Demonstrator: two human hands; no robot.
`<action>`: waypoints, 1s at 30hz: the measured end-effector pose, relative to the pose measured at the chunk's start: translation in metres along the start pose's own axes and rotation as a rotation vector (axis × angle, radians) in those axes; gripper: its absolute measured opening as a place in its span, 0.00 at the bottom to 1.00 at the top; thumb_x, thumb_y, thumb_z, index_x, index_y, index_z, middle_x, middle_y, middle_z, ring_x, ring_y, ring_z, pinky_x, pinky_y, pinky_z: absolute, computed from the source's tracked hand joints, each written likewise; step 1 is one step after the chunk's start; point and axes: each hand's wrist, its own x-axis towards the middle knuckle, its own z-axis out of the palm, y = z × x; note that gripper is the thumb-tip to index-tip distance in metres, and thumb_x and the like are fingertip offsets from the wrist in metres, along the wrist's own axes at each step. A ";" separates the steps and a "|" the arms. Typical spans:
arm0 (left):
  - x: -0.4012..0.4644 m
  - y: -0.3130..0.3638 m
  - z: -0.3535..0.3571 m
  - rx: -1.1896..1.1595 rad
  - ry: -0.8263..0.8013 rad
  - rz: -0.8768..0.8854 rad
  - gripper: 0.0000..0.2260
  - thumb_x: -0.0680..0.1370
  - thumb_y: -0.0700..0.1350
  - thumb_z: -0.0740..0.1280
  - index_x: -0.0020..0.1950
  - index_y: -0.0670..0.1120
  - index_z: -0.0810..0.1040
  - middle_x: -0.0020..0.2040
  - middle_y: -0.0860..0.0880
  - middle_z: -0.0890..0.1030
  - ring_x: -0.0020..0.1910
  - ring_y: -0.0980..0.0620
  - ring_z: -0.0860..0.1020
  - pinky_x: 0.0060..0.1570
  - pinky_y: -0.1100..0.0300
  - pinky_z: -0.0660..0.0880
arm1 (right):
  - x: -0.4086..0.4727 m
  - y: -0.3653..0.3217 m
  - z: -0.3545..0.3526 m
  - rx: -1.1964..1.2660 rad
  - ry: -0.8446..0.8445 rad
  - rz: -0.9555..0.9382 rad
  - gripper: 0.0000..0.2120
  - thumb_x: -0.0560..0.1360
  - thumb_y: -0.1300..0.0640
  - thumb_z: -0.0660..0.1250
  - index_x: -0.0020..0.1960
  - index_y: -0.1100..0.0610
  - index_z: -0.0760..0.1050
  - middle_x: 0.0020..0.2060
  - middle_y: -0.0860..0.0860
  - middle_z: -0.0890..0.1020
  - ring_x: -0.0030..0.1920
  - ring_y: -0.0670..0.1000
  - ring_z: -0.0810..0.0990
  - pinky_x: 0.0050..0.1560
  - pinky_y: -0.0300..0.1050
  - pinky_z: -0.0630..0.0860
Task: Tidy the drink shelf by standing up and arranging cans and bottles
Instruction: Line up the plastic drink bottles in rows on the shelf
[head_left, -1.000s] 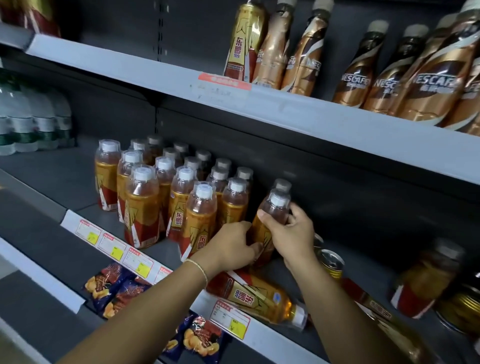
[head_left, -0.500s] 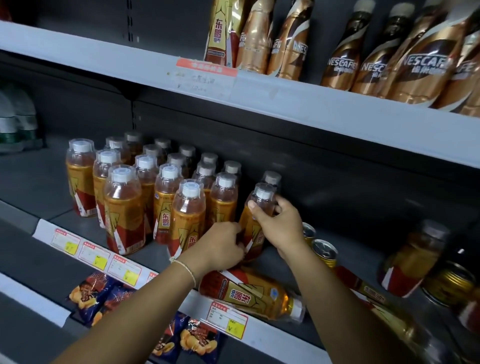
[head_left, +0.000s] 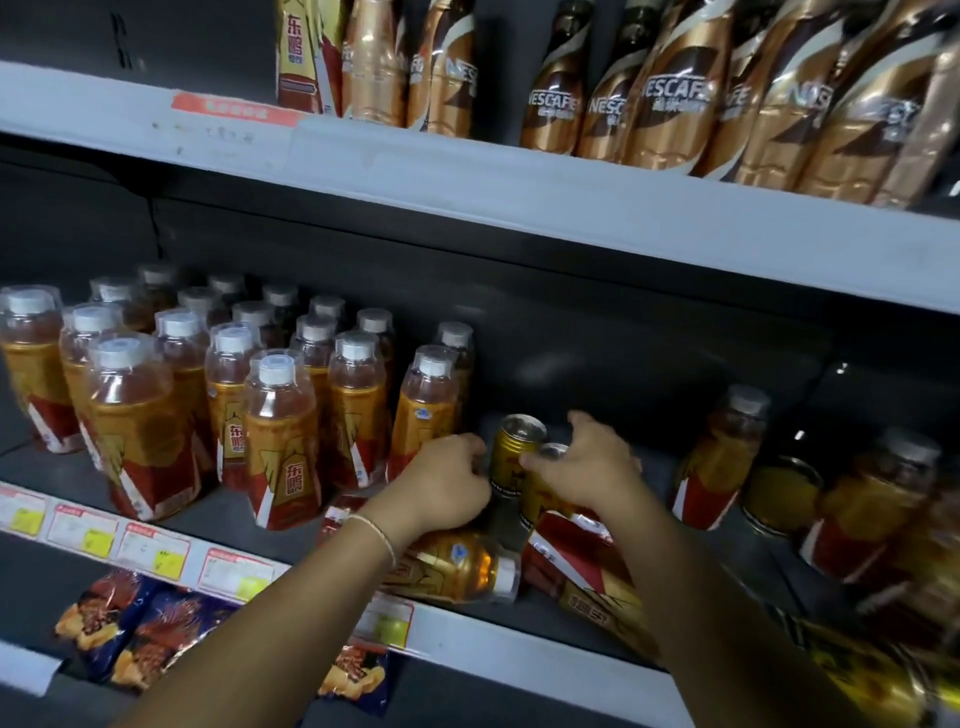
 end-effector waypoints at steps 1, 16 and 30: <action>0.002 0.003 0.005 -0.023 -0.027 -0.018 0.19 0.74 0.38 0.63 0.65 0.43 0.76 0.60 0.46 0.79 0.60 0.48 0.77 0.58 0.59 0.73 | 0.000 0.005 0.002 0.000 -0.036 0.014 0.40 0.70 0.35 0.72 0.75 0.51 0.64 0.70 0.53 0.73 0.70 0.58 0.71 0.67 0.56 0.68; 0.007 0.051 0.033 -0.079 0.065 0.074 0.14 0.73 0.41 0.65 0.49 0.61 0.74 0.45 0.62 0.79 0.47 0.63 0.77 0.43 0.72 0.69 | -0.006 0.033 -0.017 0.889 0.119 -0.002 0.41 0.59 0.43 0.82 0.69 0.52 0.73 0.59 0.52 0.82 0.59 0.52 0.82 0.62 0.53 0.79; 0.014 0.189 0.141 0.069 0.187 0.359 0.24 0.72 0.53 0.74 0.65 0.51 0.72 0.50 0.52 0.76 0.44 0.57 0.72 0.41 0.66 0.67 | -0.039 0.177 -0.097 0.995 0.444 0.081 0.22 0.55 0.32 0.77 0.42 0.43 0.81 0.42 0.46 0.86 0.46 0.48 0.86 0.50 0.55 0.84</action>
